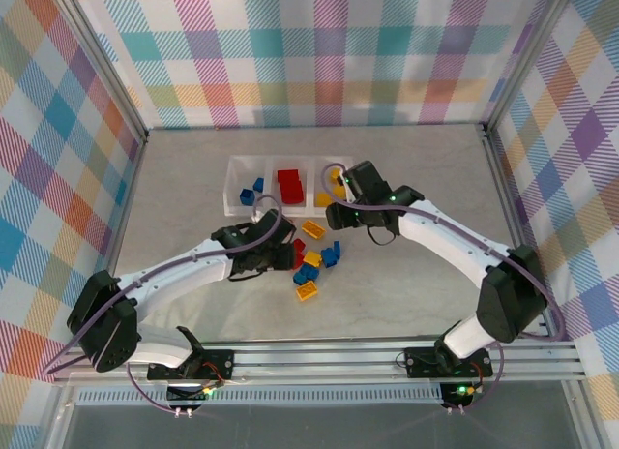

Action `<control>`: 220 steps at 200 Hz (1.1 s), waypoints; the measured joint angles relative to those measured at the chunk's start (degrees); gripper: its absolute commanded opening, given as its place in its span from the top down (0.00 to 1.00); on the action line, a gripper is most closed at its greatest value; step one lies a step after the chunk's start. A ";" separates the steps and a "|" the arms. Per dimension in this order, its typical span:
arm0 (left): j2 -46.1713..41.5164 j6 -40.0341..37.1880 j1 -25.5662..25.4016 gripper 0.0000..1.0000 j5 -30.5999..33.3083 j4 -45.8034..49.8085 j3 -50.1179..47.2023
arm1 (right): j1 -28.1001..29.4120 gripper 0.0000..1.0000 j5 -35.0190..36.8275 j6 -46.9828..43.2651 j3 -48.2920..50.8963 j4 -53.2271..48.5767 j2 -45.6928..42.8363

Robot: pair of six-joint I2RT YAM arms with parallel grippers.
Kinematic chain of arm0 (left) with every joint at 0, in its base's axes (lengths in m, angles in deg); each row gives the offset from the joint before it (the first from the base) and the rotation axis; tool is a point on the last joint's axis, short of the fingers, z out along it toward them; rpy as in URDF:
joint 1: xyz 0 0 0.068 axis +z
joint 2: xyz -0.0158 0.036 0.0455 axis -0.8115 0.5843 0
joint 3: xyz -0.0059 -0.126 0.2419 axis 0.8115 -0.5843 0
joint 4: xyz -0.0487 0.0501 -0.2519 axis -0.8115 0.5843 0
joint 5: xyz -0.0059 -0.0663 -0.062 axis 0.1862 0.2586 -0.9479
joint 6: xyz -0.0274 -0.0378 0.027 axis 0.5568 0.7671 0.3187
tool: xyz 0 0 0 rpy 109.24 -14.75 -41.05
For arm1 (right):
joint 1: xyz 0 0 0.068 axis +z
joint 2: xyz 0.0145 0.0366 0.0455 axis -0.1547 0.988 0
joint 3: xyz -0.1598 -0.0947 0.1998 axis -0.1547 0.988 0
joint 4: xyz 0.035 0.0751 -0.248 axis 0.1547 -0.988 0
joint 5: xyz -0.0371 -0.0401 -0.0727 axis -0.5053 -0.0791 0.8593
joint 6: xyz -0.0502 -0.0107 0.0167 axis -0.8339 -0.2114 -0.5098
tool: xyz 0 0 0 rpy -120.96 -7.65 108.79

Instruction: Sort the legos into containers by color

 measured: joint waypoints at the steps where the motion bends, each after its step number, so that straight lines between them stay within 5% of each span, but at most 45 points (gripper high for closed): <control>1: 0.04 0.11 -0.11 0.41 -0.07 -0.07 -0.02 | -0.02 0.32 0.00 0.00 0.20 -0.09 -0.24; 111: 9.31 6.71 -13.20 0.41 -1.86 -1.51 -0.22 | -1.22 0.31 0.46 0.44 4.90 -0.59 -4.22; 220: 14.01 5.20 -13.90 0.37 -3.28 -2.38 0.52 | -1.20 0.30 0.46 1.09 5.55 -0.61 -4.74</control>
